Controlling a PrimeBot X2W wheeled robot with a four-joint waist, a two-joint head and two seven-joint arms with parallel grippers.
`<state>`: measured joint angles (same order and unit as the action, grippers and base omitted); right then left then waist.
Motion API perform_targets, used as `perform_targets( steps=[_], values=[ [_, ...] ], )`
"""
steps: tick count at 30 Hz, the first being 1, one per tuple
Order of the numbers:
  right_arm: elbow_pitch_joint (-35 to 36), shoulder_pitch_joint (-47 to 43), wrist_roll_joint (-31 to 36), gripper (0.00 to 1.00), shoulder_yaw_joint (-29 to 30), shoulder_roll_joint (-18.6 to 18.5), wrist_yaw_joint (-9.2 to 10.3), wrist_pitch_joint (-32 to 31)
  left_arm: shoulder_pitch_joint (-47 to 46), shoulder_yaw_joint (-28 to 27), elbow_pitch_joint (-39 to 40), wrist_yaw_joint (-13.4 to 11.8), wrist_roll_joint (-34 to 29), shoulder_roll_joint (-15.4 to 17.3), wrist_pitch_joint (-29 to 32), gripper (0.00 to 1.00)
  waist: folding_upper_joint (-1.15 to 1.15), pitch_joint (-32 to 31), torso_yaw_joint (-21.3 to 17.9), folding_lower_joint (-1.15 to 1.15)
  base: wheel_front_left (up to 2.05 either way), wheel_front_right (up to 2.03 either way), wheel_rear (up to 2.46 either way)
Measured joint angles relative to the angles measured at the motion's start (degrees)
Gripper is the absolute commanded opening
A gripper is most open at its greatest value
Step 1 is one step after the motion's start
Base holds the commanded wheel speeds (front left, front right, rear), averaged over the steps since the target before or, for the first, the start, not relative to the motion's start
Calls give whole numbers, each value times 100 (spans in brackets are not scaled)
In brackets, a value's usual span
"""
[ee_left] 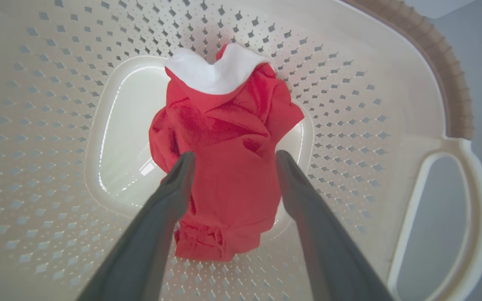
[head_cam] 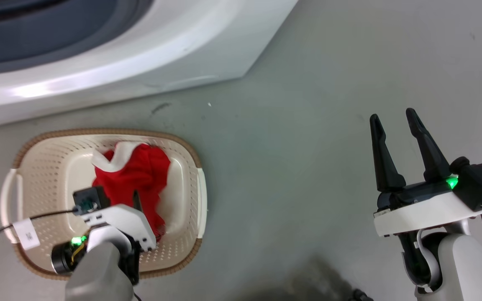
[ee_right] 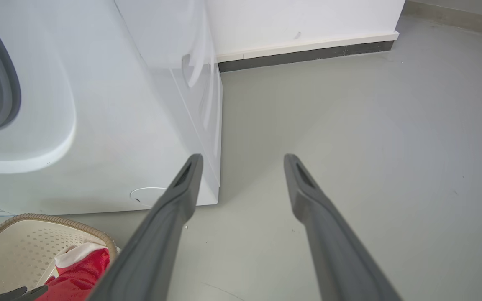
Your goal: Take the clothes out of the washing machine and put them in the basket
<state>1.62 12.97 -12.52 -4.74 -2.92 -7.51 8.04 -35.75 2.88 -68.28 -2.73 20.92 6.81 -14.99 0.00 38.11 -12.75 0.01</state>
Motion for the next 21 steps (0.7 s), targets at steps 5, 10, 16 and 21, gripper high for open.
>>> perform_targets(
  steps=[5,10,16,21],
  values=[
    [-35,-146,70,100,10,-1,0,-59,455,-54,322,74,-22,-71,0,100,0,-498,123,0,0,0,0],
    [1,-400,152,100,47,1,0,-199,993,-165,801,94,-67,-220,0,100,0,-1078,269,-1,0,0,0],
    [168,-733,202,100,191,0,0,-383,1516,-253,1603,112,-278,-328,0,100,0,-1718,477,-1,0,0,0],
    [315,-962,221,100,287,0,0,-511,1890,-344,2302,70,-432,-368,0,100,0,-2107,667,-2,0,0,0]
  ],
)
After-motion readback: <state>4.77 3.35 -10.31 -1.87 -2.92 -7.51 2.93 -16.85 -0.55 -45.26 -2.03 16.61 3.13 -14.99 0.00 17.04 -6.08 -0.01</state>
